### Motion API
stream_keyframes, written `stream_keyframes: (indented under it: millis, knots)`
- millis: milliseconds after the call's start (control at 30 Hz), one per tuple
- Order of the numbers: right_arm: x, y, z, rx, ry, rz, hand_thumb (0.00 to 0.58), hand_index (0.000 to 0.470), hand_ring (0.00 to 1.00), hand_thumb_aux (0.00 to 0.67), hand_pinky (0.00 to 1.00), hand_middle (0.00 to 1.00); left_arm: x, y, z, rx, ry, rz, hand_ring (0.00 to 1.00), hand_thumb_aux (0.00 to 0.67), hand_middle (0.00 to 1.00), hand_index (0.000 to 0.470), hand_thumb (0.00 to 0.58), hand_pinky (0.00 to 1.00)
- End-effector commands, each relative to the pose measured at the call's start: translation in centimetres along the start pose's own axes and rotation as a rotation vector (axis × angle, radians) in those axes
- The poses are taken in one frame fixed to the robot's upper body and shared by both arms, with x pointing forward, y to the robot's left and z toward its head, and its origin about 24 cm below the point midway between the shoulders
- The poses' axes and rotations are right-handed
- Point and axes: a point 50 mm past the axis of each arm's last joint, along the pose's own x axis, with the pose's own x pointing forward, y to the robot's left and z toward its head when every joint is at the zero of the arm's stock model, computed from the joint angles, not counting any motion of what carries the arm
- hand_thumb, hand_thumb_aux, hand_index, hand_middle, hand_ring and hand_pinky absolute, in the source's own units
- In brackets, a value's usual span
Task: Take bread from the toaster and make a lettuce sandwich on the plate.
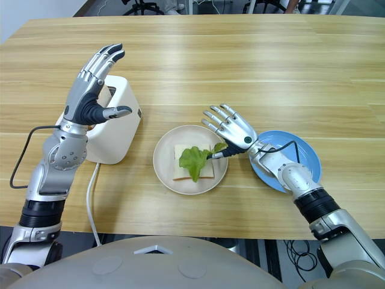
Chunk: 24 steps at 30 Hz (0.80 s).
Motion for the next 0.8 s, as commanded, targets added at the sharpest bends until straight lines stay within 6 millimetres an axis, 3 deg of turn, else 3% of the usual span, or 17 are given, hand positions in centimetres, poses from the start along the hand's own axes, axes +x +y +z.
stream_keyframes:
  millis: [33, 167, 400, 633, 800]
  knots:
    - [0.1, 0.8, -0.3, -0.017, 0.002, 0.062, 0.0, 0.0, 0.0, 0.0, 0.0, 0.0, -0.2, -0.7, -0.2, -0.019, 0.015, -0.033, 0.0, 0.0, 0.0, 0.0, 0.0, 0.0]
    - [0.6, 0.5, 0.7, 0.075, -0.056, 0.048, 0.0, 0.0, 0.0, 0.0, 0.0, 0.0, -0.1, -0.9, -0.2, -0.022, 0.014, -0.039, 0.0, 0.0, 0.0, 0.0, 0.0, 0.0]
    - [0.0, -2.5, 4.0, 0.414, -0.28, -0.01, 0.0, 0.0, 0.0, 0.0, 0.0, 0.0, 0.0, -1.2, -0.2, -0.028, 0.011, -0.047, 0.0, 0.0, 0.0, 0.0, 0.0, 0.0]
    - [-0.3, -4.1, 4.9, 0.522, -0.354, -0.042, 0.0, 0.0, 0.0, 0.0, 0.0, 0.0, 0.1, -1.4, -0.2, -0.032, 0.013, -0.048, 0.0, 0.0, 0.0, 0.0, 0.0, 0.0]
    - [0.0, -4.2, 4.5, 0.506, -0.329, -0.053, 0.0, 0.0, 0.0, 0.0, 0.0, 0.0, 0.2, -1.5, -0.3, -0.033, 0.013, -0.049, 0.0, 0.0, 0.0, 0.0, 0.0, 0.0]
